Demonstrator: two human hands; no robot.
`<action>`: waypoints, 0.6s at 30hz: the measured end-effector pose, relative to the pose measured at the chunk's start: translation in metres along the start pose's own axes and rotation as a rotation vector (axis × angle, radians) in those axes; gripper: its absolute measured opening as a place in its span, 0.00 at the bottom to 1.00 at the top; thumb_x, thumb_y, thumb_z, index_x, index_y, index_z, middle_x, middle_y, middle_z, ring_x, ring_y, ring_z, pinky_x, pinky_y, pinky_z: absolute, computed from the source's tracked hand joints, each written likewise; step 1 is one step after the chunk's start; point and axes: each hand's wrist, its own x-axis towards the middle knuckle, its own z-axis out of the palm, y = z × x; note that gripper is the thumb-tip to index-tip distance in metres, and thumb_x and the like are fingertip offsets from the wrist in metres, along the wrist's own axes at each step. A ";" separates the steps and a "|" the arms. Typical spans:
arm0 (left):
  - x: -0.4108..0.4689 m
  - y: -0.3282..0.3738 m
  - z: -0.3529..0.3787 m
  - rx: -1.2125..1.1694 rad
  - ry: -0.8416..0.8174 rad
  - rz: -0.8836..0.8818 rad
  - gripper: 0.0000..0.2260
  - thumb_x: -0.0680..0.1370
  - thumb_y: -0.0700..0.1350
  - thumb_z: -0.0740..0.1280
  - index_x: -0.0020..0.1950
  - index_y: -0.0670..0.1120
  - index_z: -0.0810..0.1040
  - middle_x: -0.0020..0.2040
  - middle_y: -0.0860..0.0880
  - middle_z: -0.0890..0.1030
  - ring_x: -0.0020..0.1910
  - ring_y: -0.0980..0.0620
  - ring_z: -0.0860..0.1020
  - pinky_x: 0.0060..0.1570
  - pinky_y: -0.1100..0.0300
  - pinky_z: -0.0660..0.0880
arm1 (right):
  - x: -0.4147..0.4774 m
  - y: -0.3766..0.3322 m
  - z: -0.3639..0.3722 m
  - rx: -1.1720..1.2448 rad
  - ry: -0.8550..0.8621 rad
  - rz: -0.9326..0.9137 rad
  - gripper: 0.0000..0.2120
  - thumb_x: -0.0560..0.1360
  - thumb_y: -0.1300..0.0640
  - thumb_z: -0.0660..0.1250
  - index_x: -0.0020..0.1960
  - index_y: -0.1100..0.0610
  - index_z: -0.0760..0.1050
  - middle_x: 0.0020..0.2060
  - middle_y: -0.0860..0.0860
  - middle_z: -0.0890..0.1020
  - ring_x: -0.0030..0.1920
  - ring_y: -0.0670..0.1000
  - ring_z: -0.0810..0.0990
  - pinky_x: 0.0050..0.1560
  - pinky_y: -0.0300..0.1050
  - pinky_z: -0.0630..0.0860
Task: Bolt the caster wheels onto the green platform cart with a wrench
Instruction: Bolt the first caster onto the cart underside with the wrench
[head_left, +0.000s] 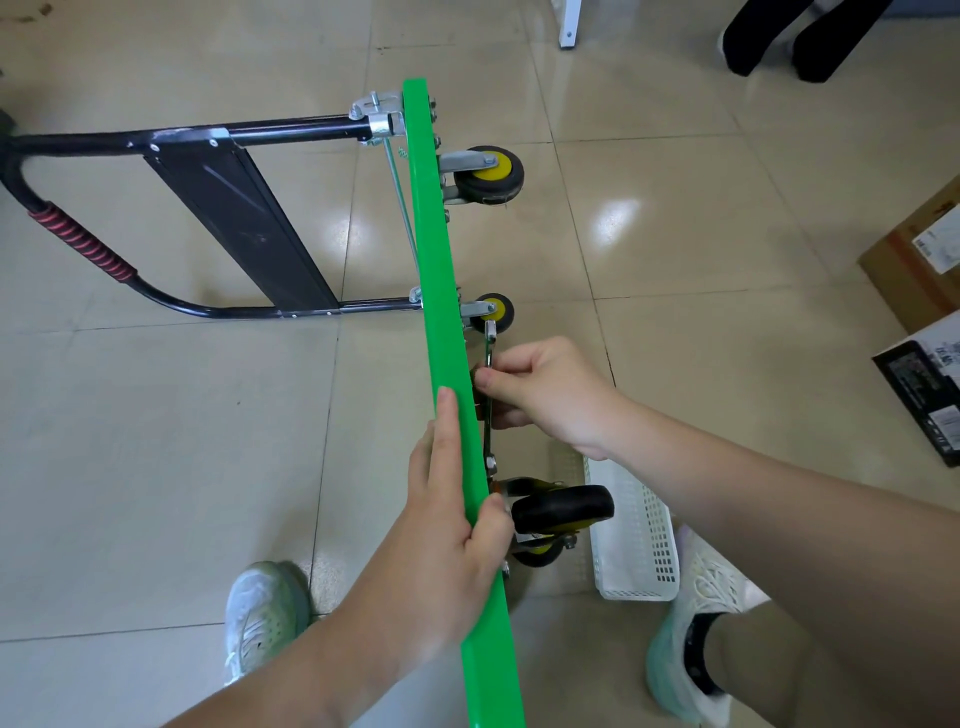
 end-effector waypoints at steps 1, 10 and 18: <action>0.000 0.000 0.000 0.000 0.002 -0.004 0.39 0.85 0.44 0.60 0.78 0.62 0.30 0.70 0.69 0.55 0.55 0.86 0.62 0.49 0.86 0.60 | -0.005 0.000 0.000 0.004 0.012 -0.012 0.07 0.79 0.61 0.68 0.47 0.51 0.84 0.41 0.47 0.87 0.43 0.44 0.85 0.47 0.45 0.82; 0.001 -0.003 0.003 -0.006 0.037 -0.001 0.39 0.85 0.43 0.60 0.81 0.59 0.32 0.75 0.59 0.56 0.50 0.86 0.66 0.45 0.86 0.61 | -0.051 0.004 0.010 -0.009 0.095 -0.128 0.09 0.76 0.65 0.71 0.43 0.51 0.83 0.38 0.44 0.86 0.44 0.41 0.83 0.51 0.41 0.82; 0.001 -0.004 0.005 -0.029 0.048 0.002 0.39 0.85 0.41 0.60 0.82 0.58 0.33 0.76 0.61 0.56 0.55 0.89 0.61 0.48 0.88 0.59 | -0.071 0.008 0.009 -0.156 0.121 -0.239 0.13 0.72 0.66 0.75 0.41 0.46 0.84 0.38 0.42 0.86 0.44 0.41 0.83 0.58 0.44 0.80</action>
